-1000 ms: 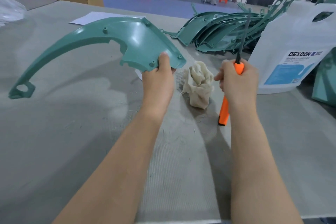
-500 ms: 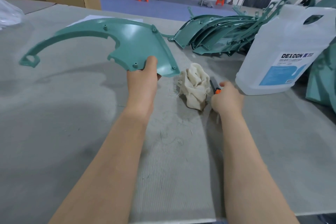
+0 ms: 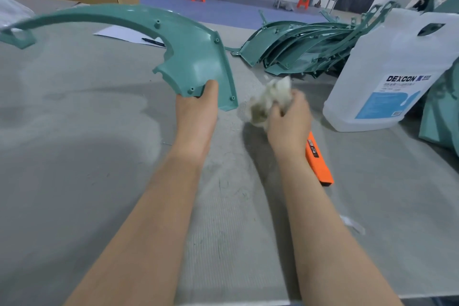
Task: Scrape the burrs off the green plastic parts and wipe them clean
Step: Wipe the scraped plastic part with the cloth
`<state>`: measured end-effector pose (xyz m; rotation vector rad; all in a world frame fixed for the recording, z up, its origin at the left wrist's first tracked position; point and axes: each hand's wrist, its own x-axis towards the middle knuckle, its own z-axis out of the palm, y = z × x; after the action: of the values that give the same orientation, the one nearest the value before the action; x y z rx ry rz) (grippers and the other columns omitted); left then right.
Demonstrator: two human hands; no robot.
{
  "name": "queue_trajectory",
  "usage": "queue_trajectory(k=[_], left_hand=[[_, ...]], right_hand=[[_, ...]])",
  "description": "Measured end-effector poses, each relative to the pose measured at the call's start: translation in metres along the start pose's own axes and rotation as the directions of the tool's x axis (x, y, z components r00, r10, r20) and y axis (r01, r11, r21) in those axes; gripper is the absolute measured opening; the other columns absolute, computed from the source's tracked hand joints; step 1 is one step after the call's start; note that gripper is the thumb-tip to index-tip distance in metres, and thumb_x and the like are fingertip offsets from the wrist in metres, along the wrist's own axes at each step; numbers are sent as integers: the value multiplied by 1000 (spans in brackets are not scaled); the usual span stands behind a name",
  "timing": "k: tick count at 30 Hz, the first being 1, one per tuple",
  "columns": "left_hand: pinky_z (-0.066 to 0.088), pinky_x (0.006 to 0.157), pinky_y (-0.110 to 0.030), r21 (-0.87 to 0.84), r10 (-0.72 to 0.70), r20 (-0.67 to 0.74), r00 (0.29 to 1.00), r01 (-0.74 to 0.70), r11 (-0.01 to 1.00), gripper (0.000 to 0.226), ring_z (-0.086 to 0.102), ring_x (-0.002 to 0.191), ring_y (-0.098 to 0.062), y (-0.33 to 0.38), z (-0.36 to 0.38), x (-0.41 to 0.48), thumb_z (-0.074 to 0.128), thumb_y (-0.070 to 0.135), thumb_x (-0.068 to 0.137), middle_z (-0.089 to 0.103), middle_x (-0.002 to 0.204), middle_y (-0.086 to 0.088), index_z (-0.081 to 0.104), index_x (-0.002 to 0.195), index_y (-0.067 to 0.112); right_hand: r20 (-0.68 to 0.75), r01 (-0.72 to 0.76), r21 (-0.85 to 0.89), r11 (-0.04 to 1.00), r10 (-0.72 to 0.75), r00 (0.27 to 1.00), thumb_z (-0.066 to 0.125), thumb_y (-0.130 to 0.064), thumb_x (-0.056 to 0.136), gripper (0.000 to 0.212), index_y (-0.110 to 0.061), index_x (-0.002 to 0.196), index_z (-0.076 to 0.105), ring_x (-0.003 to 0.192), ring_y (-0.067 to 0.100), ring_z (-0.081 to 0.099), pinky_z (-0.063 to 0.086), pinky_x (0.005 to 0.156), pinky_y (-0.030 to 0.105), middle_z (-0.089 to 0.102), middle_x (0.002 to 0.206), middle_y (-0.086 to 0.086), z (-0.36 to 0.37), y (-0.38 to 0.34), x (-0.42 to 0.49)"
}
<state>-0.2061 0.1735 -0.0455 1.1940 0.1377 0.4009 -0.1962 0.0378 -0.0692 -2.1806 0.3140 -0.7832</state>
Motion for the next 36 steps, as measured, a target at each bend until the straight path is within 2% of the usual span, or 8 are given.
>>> queue_trajectory(k=[2,5,10,16,24,27,32,36], left_hand=[[53,89,-42,17,-15,12,1000,15,1000,19,56,78,-10,0,0,-1,53,9,86,61,79,11,55,86,27],[53,88,-43,35,-49,17,999,48,998,11,54,78,-13,0,-1,0,53,12,86,59,83,5,54,89,22],[49,78,-36,9,-69,26,997,69,998,14,51,78,-15,-1,0,-1,52,9,87,57,86,2,52,96,20],[54,86,-31,-34,-94,62,994,96,995,17,57,85,-14,2,1,-2,50,4,89,61,94,0,56,100,16],[58,79,-28,-61,-80,117,990,88,994,17,65,87,-12,-1,3,-3,52,4,90,67,88,5,59,92,20],[55,76,-28,-55,-87,162,983,97,994,11,65,71,-10,-3,3,-3,54,8,89,69,73,8,62,88,15],[44,76,-37,-16,-125,197,972,131,991,22,55,78,-23,0,7,-6,59,27,79,60,84,-9,62,90,8],[50,97,-41,-90,-63,238,969,87,992,26,67,104,-19,0,10,-9,57,18,89,72,107,-5,67,110,6]], right_hand=[[-174,-82,439,895,174,969,51,-18,97,13,-14,110,52,97,16,57,46,91,27,61,102,-2,-14,-7,4],[-20,-246,753,610,396,918,51,-26,100,17,-16,113,54,104,15,63,51,96,33,66,111,1,-26,-6,7],[156,-338,833,439,399,904,61,-17,95,29,-6,122,54,104,24,67,54,94,47,67,118,12,-31,-9,6],[119,-289,818,498,344,931,53,-19,100,18,-11,115,55,102,19,64,53,95,40,64,113,7,-30,-17,1],[219,-279,931,234,253,942,43,-7,101,16,-14,103,57,73,10,65,54,66,26,66,83,0,-36,-24,-4],[184,-238,913,331,185,965,50,-22,100,12,-14,106,58,90,15,65,54,81,32,67,95,3,-30,-31,-10],[78,92,568,818,-165,983,55,-33,90,28,-16,112,60,104,14,60,50,93,37,64,109,1,-12,-38,-25],[179,143,488,861,-259,949,55,-28,97,38,-10,130,51,125,20,51,41,105,42,56,131,8,0,-34,-30]])
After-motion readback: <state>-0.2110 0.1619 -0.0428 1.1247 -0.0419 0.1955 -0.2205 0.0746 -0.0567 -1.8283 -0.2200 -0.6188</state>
